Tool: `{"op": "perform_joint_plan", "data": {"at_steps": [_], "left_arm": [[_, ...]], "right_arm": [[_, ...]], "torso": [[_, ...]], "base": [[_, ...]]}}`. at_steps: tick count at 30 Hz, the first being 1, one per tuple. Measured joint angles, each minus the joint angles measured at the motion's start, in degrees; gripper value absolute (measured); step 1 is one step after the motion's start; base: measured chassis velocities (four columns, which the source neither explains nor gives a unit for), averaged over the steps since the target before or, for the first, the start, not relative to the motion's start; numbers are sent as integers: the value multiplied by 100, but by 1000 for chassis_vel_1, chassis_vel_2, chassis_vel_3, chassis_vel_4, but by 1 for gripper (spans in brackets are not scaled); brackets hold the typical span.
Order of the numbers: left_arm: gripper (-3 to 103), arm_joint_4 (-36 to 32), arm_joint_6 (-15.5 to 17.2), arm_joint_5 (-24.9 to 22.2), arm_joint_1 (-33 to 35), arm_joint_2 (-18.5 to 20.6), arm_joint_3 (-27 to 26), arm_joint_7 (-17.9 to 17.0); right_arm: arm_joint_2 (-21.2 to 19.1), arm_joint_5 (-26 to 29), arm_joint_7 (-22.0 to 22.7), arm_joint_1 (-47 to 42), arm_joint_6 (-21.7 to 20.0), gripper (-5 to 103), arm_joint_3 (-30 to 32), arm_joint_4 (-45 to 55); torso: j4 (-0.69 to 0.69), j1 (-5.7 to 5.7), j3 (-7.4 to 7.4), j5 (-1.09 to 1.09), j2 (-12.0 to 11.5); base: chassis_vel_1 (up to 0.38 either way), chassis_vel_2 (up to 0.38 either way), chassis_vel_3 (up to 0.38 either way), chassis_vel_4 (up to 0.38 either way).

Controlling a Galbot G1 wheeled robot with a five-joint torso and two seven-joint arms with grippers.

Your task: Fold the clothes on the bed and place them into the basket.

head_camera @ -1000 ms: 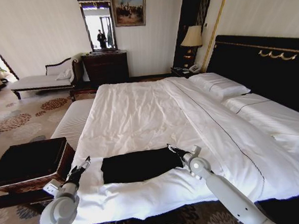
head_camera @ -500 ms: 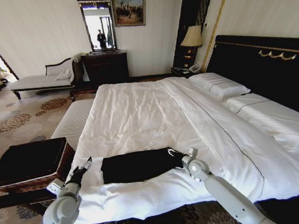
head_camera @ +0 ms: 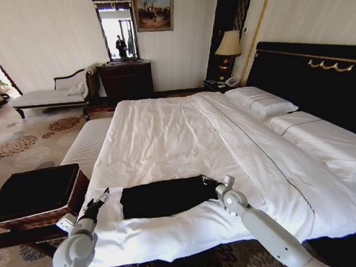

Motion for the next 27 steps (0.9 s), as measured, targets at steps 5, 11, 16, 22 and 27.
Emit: {"op": "perform_joint_plan", "data": {"at_steps": [5, 11, 16, 22, 27], "left_arm": [[100, 9, -2, 2, -4, -8, 22, -3], [100, 16, -10, 8, -1, -29, 42, -4], [100, 11, -16, 14, 21, -52, 56, -4], [100, -12, -41, 56, 73, -104, 97, 1], [100, -79, -46, 137, 153, -169, 196, 8]], "right_arm": [[10, -33, -154, -13, 235, 1, 91, -12], [109, -205, -213, 72, 562, 1, 103, -199], [243, -413, -123, 167, 726, 1, 147, -399], [498, -749, -270, 321, 1230, 1, 187, -740], [598, -1120, -299, 354, 1433, 14, 182, -888]], "torso": [[0, 0, 0, 0, 0], [0, 0, 0, 0, 0], [0, 0, 0, 0, 0], [0, 0, 0, 0, 0], [0, 0, 0, 0, 0]], "base": [[0, 0, 0, 0], [0, 0, 0, 0], [0, 0, 0, 0], [0, 0, 0, 0], [0, 0, 0, 0]]}}
